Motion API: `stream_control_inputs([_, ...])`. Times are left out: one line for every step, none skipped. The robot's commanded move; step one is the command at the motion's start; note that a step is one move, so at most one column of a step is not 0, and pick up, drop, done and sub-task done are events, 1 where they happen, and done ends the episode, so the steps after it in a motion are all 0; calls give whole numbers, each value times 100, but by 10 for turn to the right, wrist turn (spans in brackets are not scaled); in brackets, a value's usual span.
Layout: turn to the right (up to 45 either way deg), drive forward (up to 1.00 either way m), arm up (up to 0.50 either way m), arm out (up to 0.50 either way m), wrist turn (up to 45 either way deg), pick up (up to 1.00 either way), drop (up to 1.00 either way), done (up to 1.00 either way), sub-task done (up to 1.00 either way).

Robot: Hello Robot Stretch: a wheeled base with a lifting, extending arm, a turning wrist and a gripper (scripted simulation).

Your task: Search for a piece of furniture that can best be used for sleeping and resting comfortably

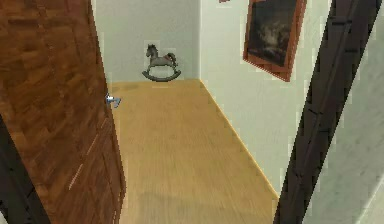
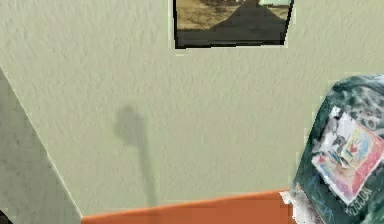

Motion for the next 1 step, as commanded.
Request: stream_control_inputs([0, 15, 0, 0, 0, 0, 0, 0, 0])
